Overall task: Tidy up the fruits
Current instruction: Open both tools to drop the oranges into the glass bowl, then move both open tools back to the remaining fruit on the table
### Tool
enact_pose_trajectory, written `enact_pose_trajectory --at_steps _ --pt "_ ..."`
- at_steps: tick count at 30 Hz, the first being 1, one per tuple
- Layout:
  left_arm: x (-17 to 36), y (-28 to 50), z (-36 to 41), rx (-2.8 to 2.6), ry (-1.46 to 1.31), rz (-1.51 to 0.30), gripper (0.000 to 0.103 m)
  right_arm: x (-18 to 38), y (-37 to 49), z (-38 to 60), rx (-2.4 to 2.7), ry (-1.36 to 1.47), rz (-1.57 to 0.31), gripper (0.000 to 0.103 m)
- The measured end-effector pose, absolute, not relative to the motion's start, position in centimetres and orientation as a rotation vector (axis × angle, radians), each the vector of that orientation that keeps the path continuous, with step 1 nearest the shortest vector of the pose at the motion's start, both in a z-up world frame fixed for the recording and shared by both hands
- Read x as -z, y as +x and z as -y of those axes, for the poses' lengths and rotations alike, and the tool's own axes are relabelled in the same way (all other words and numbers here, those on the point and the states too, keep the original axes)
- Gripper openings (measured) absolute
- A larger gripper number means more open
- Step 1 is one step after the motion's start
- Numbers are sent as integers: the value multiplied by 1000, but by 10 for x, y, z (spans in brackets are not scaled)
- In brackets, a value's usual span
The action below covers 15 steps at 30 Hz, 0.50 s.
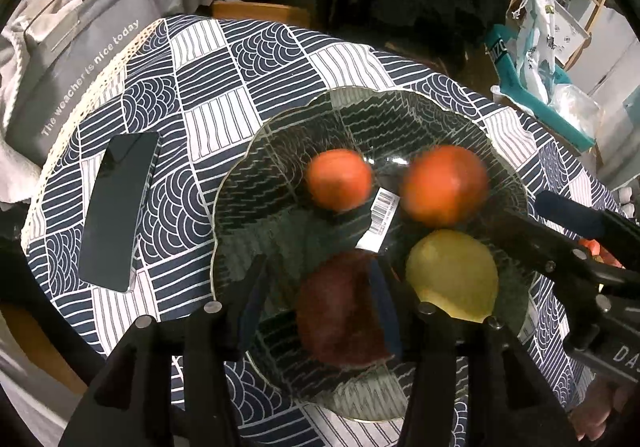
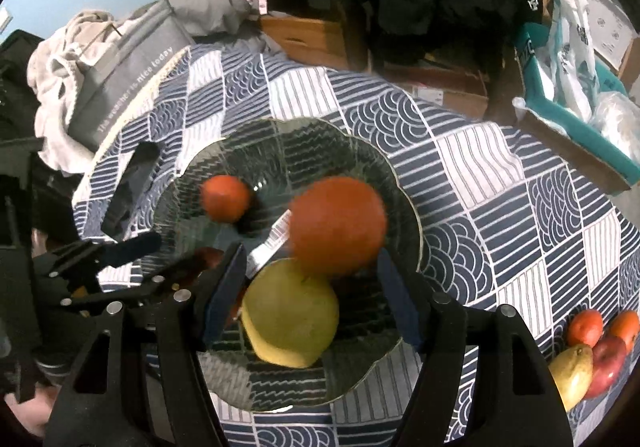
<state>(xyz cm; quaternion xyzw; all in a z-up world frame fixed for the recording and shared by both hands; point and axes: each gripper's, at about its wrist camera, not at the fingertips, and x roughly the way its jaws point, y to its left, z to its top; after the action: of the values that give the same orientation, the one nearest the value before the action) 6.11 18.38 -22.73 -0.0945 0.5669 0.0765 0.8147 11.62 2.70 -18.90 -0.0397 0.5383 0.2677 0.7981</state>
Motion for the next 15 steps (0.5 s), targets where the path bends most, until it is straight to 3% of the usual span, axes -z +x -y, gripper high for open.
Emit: enact_pose_trajectory --at_steps 15 --pt "199 54 -172 -151 -174 -1154 56 163 107 -3 -484 -147 -1070 70"
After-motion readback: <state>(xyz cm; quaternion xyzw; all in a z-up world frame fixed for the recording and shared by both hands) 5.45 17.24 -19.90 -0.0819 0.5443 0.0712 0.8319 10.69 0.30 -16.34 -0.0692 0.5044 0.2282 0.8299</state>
